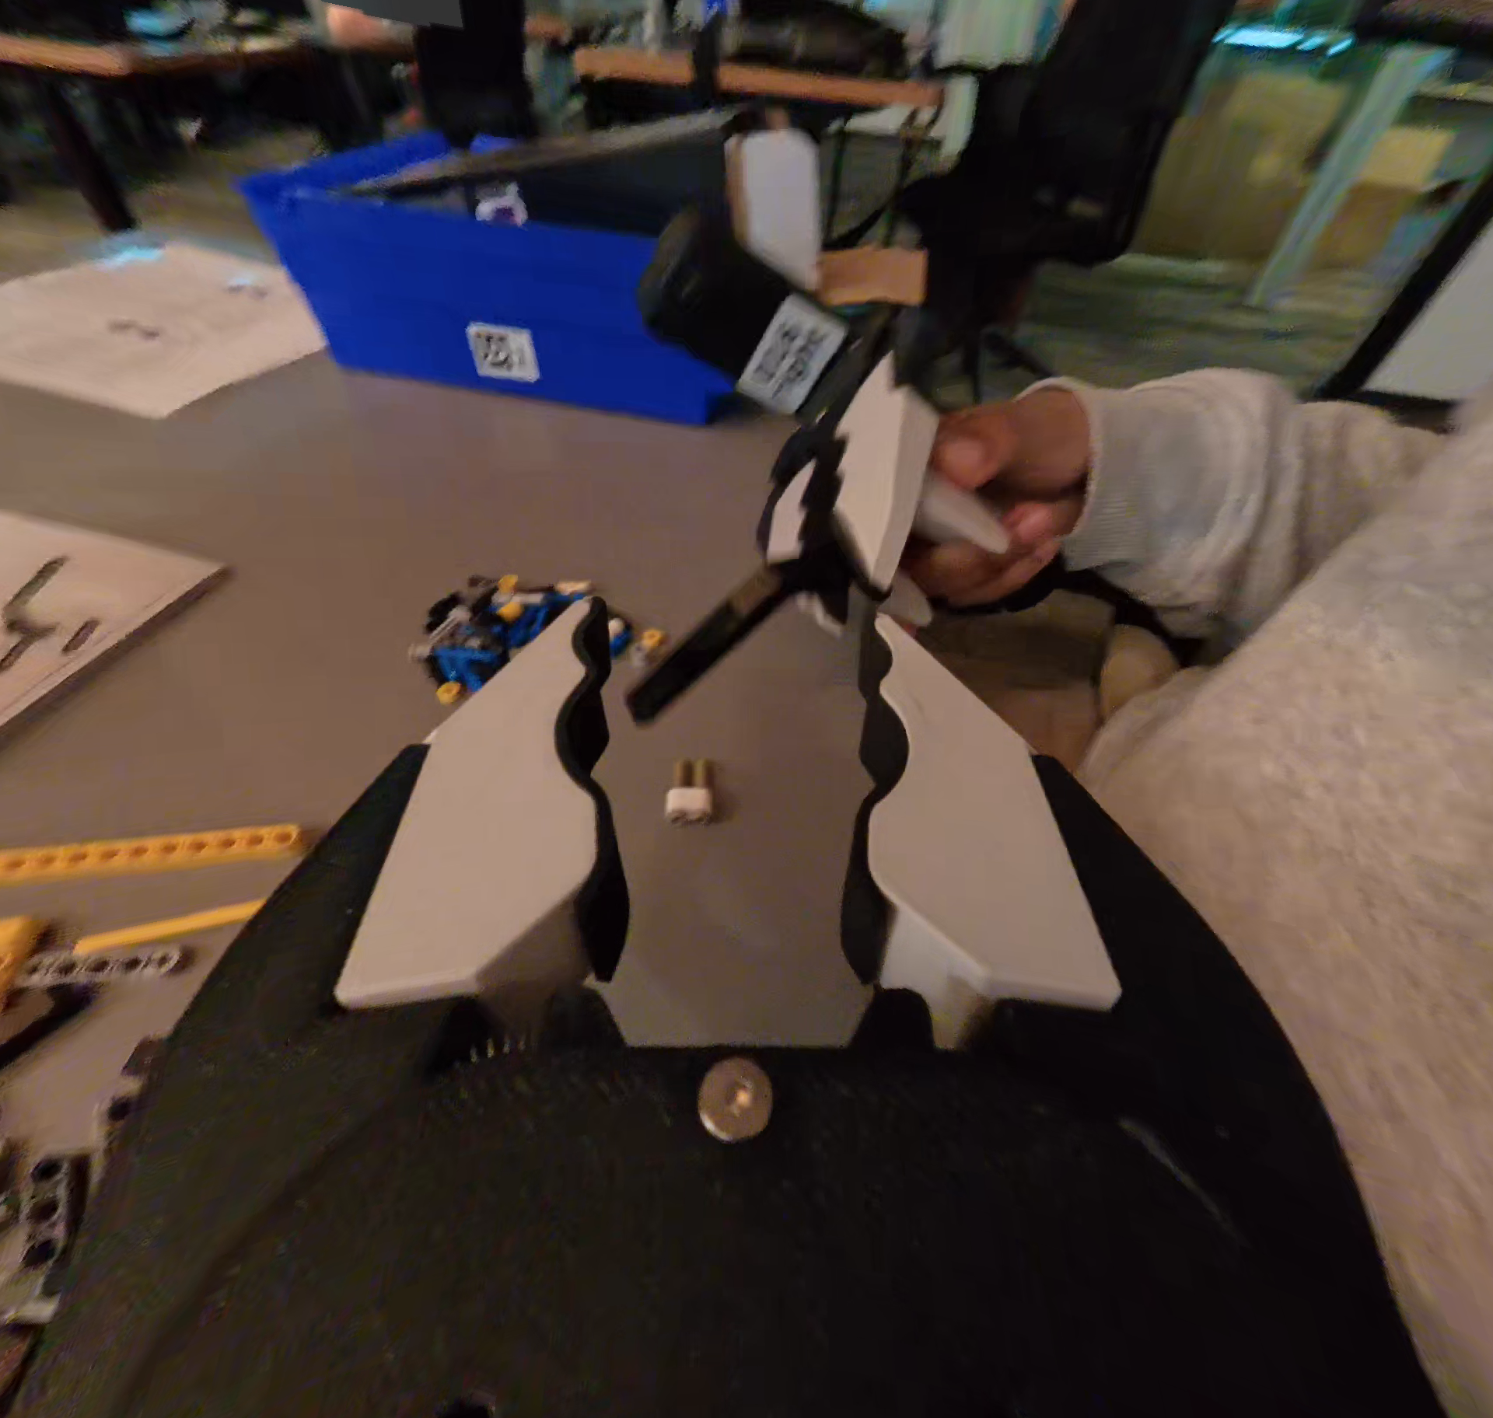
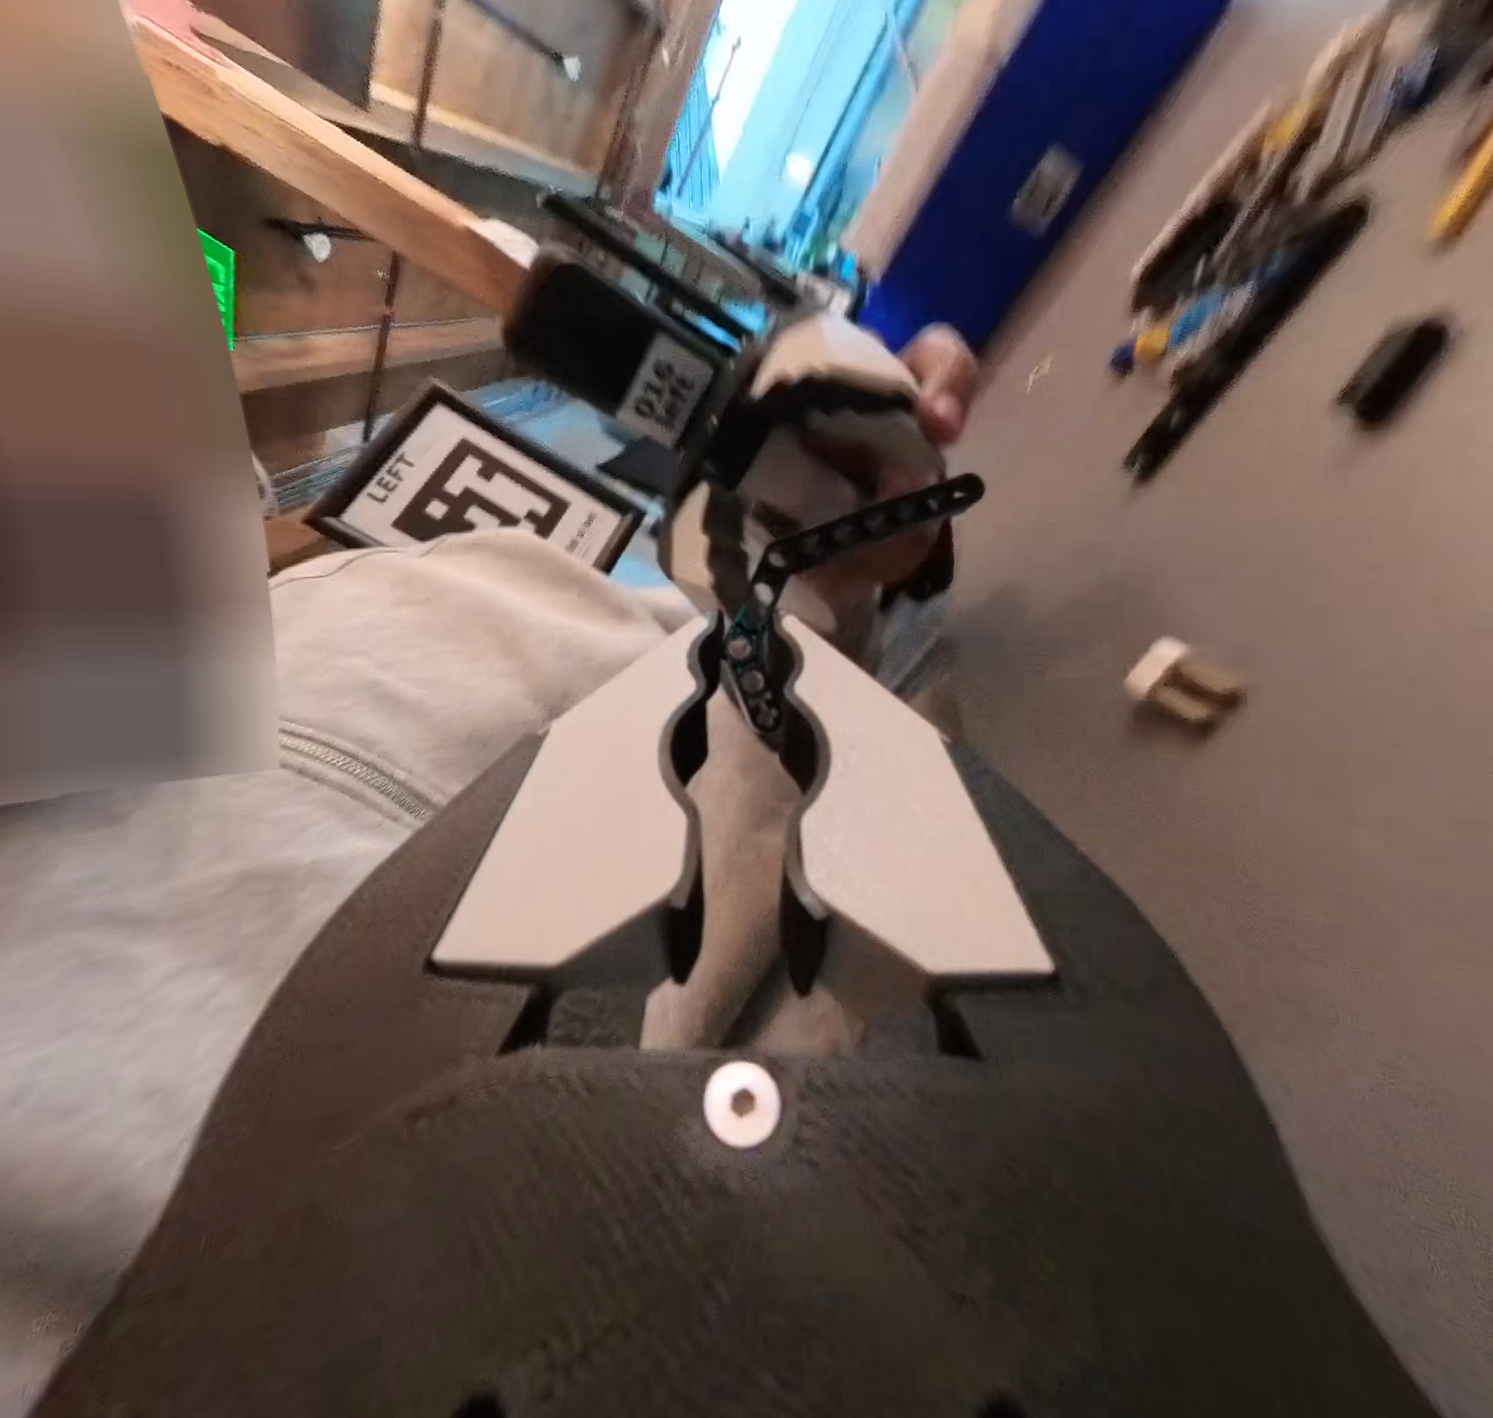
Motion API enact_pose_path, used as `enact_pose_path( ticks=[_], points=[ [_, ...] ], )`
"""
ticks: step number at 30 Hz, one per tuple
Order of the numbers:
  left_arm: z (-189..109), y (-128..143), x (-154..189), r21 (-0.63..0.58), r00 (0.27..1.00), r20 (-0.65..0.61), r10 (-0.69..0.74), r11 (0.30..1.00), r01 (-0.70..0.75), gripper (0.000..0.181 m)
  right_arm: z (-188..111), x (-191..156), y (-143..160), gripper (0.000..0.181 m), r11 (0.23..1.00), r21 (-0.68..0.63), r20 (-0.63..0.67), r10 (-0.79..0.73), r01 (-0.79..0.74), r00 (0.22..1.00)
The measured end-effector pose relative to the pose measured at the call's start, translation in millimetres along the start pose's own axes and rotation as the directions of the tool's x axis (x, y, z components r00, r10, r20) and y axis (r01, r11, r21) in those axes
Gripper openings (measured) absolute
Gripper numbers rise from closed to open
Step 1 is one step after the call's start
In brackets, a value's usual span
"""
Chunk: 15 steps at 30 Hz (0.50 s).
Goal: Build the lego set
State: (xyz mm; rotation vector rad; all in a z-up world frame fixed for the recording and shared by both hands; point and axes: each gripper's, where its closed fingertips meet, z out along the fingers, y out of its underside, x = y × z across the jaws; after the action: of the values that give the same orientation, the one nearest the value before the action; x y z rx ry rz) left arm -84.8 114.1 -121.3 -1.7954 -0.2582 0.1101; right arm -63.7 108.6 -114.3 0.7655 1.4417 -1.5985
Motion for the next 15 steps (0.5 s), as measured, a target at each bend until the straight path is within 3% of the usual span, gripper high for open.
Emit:
enact_pose_path(
  ticks=[1,3,7,10,12,15],
  points=[
    [-1,-2,7,0.013,0.999,-0.040,0.005,1.000,-0.004,0.060,2,1,8,0.009,0.998,-0.039,0.016,0.049,-0.048,0.999],
    [-1,2,18,-0.009,0.994,-0.104,0.021,1.000,-0.022,0.059,6,-3,18,0.009,0.989,-0.085,0.065,0.130,-0.125,0.989],
    [-5,6,39,-0.008,0.973,-0.217,0.080,0.996,-0.084,0.025,9,-9,23,0.009,0.982,-0.117,0.102,0.158,-0.146,0.982],
    [-4,8,36,-0.031,0.976,-0.207,0.074,0.996,-0.082,0.021,7,-9,21,0.011,0.981,-0.101,0.120,0.180,-0.168,0.976],
    [-4,12,35,-0.051,0.974,-0.213,0.073,0.995,-0.085,0.008,5,-6,16,0.017,0.983,-0.074,0.111,0.178,-0.171,0.978],
    [-3,12,15,-0.058,0.993,-0.115,0.027,0.998,-0.034,0.007,-5,6,-1,0.016,0.993,0.033,0.038,0.116,-0.117,0.992]
  ],
)
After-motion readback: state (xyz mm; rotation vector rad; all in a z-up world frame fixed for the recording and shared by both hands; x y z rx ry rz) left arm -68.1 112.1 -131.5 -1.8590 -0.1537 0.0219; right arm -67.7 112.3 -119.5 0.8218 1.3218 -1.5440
